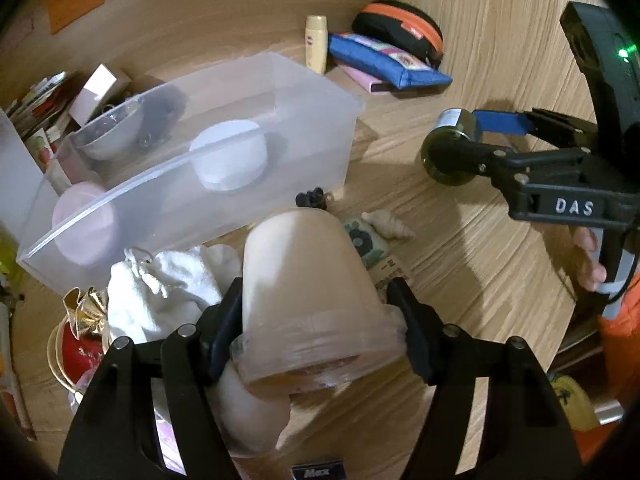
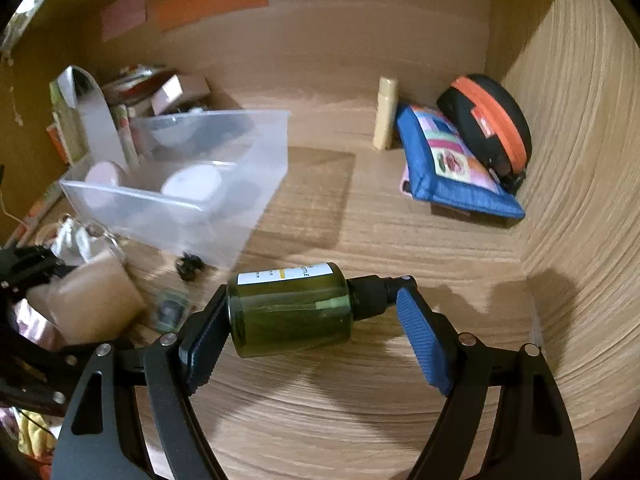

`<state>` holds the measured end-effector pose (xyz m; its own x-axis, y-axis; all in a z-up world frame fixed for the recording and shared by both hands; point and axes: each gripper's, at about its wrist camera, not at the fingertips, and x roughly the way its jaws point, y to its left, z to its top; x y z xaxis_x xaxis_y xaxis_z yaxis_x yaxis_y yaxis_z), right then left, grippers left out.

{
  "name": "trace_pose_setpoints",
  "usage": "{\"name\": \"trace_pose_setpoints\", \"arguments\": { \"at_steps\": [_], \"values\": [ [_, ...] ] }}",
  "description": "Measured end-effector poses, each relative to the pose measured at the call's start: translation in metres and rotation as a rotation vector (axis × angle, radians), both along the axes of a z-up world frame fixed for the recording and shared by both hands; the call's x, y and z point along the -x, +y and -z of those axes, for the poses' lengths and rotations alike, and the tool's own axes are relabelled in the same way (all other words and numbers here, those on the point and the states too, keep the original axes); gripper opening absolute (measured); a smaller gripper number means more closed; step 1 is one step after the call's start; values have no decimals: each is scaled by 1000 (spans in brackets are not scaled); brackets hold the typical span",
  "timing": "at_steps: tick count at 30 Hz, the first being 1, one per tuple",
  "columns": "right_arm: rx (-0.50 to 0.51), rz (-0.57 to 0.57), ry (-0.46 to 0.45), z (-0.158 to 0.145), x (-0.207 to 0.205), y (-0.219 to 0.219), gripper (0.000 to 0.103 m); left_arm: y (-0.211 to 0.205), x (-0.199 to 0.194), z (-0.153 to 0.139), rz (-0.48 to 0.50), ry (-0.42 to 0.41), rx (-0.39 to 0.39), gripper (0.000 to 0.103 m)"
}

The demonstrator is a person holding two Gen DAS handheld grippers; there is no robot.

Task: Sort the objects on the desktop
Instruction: 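Carry the beige roll and green bottle into the clear bin and release both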

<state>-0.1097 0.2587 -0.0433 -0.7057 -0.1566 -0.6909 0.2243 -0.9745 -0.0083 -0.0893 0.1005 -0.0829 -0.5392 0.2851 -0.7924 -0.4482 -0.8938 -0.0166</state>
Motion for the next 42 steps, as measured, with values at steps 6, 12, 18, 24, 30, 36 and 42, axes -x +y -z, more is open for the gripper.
{"name": "trace_pose_setpoints", "arguments": {
  "at_steps": [6,12,18,24,30,36,42],
  "values": [
    [22,-29,44,-18,-7,-10,79,-9,-1,-21,-47,34,-86,69],
    [51,-41,82,-34,-10,-15,79,-23,-4,-52,-86,122,-156,69],
    [61,-60,125,-47,-13,-26,79,-47,1,-82,-144,200,-207,69],
    [71,-82,148,-57,-6,-40,79,-78,17,-99,-184,206,-266,69],
    [97,-101,152,-61,8,-51,79,-99,32,-107,-242,247,-247,69],
    [112,-121,155,-66,27,-62,79,-121,50,-112,-295,271,-250,69],
    [110,-152,145,-67,48,-81,79,-132,70,-102,-335,257,-247,69]
  ]
}}
